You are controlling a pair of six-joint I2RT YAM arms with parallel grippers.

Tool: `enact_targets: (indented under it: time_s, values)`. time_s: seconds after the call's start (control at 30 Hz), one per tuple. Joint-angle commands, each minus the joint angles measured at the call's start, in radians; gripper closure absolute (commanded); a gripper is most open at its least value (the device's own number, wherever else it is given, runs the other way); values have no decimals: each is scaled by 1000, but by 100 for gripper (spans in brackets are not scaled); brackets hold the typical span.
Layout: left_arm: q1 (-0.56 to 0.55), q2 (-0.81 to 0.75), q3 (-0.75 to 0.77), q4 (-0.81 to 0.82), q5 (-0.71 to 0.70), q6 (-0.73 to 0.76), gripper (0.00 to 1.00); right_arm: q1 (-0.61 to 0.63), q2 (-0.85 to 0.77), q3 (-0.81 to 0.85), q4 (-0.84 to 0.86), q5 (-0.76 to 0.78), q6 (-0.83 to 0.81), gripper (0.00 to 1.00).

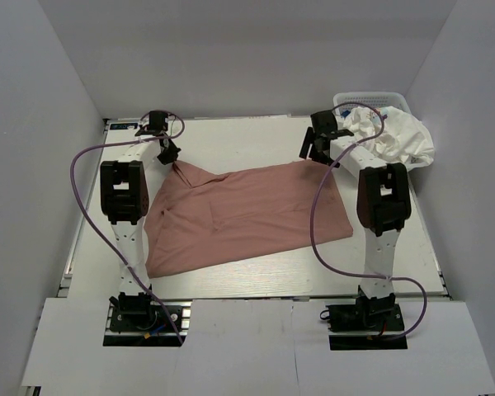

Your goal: Fold and stack the t-shirts

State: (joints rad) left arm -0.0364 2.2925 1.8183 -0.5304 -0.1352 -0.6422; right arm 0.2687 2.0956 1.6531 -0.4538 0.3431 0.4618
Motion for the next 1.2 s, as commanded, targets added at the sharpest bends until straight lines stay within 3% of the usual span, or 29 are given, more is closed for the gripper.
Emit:
enact_targets:
  time_s: [0.0,0.3,0.53,0.63,0.67,0.8,0.93,1.17]
  values:
    - [4,-119,-22,3,25,27,100,-3,62,94,-20,79,-3,10]
    - [-6,-246,-131,3,25,47,100,-3,219,284,-61,132,44,17]
    - [-16,-341,-246,12,77,56,100,-5,274,300,-74,132,58,24]
    - [-16,-404,-339,12,100,47,100,-3,279,287,-100,112,75,47]
    - [-16,-419,-358,12,100,47,100,-3,265,277,-98,115,77,62]
    - [-16,-496,-442,12,135,38,100,-6,196,177,-45,128,74,90]
    - [-16,-576,-531,21,155,27,100,3,152,168,-45,164,57,100]
    - [-16,-754,-678,-17,138,-20,100,4,8,45,7,204,46,100]
